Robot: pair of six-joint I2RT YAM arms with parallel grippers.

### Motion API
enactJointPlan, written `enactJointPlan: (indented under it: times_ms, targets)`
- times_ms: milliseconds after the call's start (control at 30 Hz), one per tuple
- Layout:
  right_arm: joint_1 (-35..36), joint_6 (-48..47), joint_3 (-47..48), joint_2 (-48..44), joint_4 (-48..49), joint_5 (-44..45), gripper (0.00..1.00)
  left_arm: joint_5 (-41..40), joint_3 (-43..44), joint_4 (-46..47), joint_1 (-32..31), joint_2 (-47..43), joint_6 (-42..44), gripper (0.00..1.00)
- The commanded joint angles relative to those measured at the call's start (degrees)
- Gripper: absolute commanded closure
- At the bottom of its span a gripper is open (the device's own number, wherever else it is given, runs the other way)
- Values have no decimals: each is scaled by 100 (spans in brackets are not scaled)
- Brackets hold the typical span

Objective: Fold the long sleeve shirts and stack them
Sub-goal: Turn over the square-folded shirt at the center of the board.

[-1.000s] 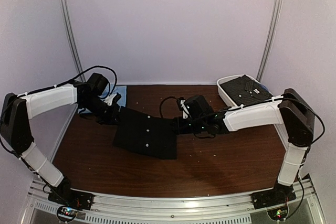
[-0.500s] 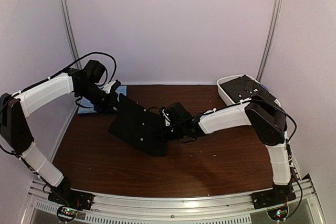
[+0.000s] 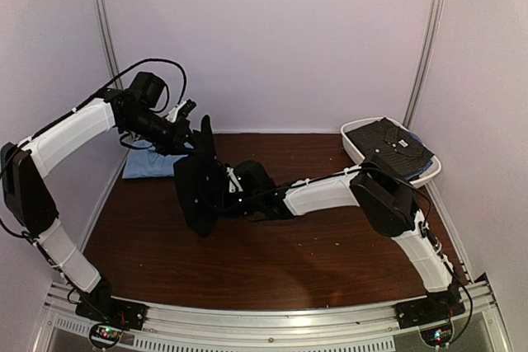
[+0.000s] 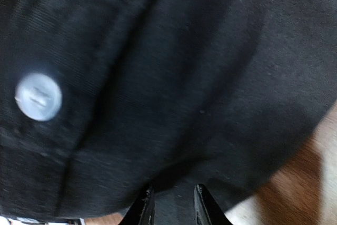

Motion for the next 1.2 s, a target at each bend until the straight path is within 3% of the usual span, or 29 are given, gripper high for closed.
enactJointPlan:
  times_ms: [0, 333, 533, 700, 900, 933, 1067, 1167]
  targets:
    - [11, 281, 121, 74, 475, -465, 72, 441, 19, 524, 39, 210, -147, 100]
    - [-168, -43, -989, -1134, 660, -349, 62, 386, -36, 623, 6, 274, -178, 100]
    - [-454, -345, -1977, -2539, 94, 213, 55, 213, -80, 710, -285, 283, -364, 100]
    - [-893, -624, -3065, -4085, -601, 1027, 49, -347, 0, 918, -1021, 395, -770, 100]
    - [-1375, -874, -4015, -5830, -1569, 1770, 41, -900, 661, 1617, -2467, 1477, -1689, 100]
    - [-1417, -911, -4110, -6054, -1721, 1858, 41, -872, 821, 1844, -2732, 1754, -1872, 95]
    - [-1502, -963, -4489, -6696, -2136, 2105, 36, -778, 2486, 1726, -3567, 3223, -2087, 58]
    - [-1534, -964, -4695, -6874, -2412, 2252, 33, -875, 2933, 1683, -3627, 3473, -2180, 48]
